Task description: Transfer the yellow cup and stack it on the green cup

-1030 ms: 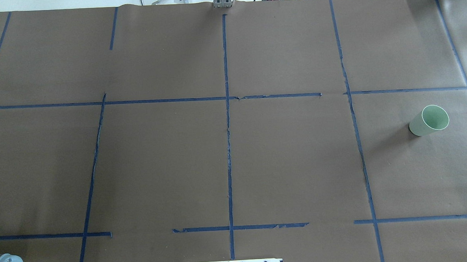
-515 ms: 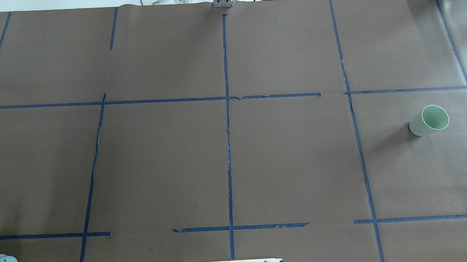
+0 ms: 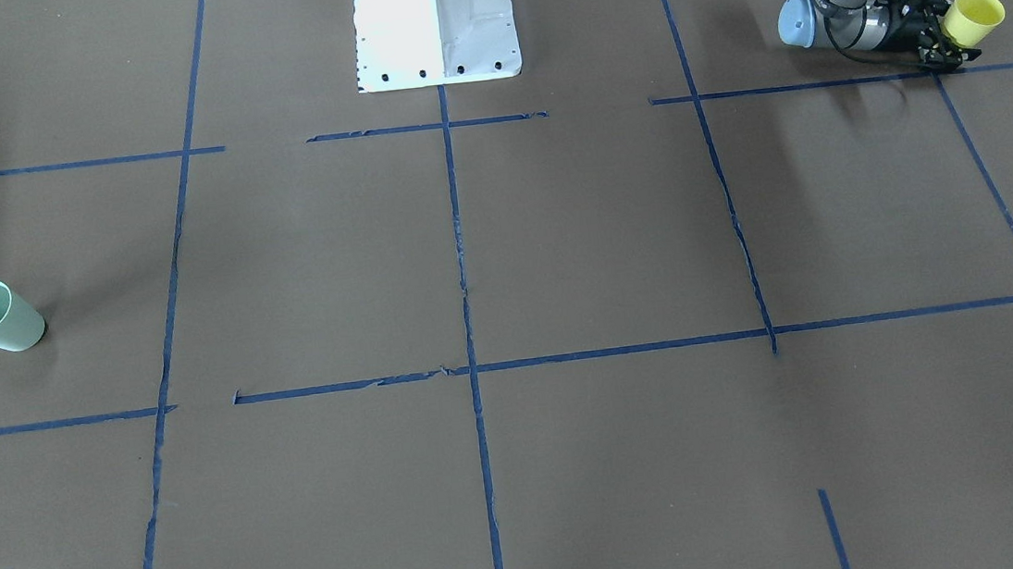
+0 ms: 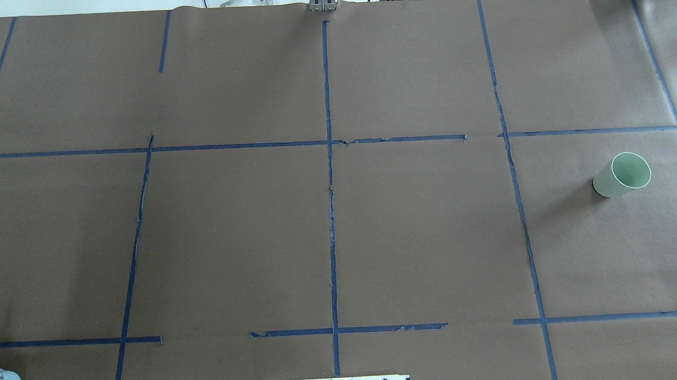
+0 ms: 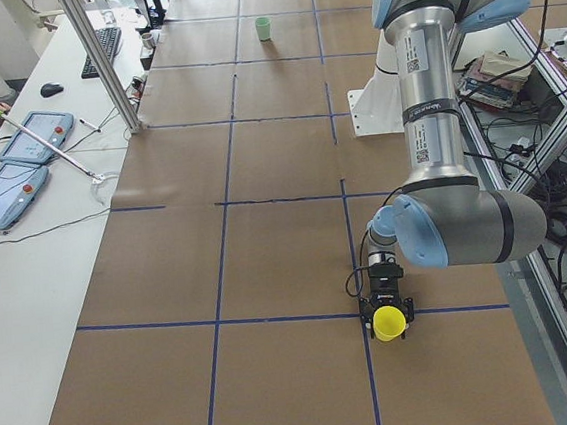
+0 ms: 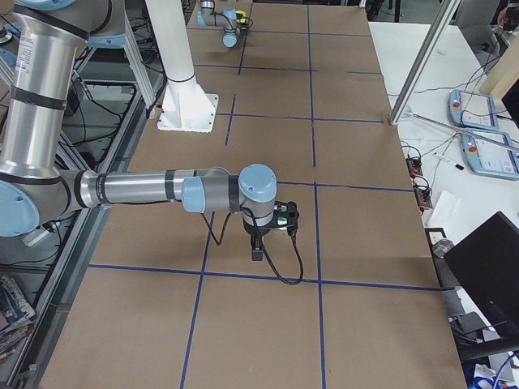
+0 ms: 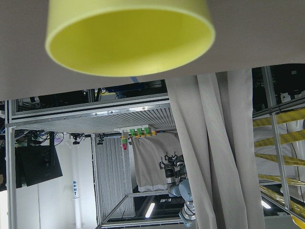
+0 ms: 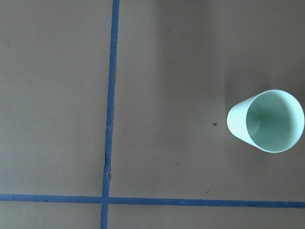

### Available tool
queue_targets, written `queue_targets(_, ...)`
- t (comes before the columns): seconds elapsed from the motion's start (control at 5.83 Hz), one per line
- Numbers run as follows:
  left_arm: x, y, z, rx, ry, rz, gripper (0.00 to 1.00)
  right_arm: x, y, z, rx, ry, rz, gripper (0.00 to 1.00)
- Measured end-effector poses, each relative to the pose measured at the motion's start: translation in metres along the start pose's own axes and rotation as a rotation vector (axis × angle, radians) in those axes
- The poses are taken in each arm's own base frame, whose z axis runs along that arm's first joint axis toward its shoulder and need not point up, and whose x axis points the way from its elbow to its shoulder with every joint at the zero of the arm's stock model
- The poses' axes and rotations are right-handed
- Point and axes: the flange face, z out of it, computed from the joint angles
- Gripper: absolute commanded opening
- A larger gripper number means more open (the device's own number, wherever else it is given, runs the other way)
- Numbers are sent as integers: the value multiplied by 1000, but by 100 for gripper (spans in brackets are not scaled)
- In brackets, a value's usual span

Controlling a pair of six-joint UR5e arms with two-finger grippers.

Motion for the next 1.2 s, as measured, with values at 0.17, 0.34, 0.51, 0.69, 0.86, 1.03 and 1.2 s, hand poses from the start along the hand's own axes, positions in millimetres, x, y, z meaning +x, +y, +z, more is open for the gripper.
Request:
queue_targets(0.17, 1, -5, -3, -10, 0, -3, 45, 0, 0, 0, 2, -1, -2, 100)
queue_targets(0.34, 0, -21, -5, -24, 2, -4, 46, -1, -1, 0, 4, -2, -2, 100)
queue_targets(0.51, -2, -43, -7, -38, 3, -2, 46, 0, -1, 0, 4, -2, -1, 100)
queue_targets(0.69, -5, -58, -3, -33, 2, 5, 46, 1, 0, 1, 3, -2, 2, 100)
queue_targets(0.86, -3, -68, 5, -20, 4, 17, 46, 1, 0, 1, 2, -2, 3, 100)
queue_targets(1.03, 17, -83, 10, -18, 24, 23, 46, 2, 0, 2, 1, -2, 5, 100)
queue_targets(1.2, 55, -110, 12, -12, 70, 19, 46, 2, 0, 2, -1, -2, 6, 100)
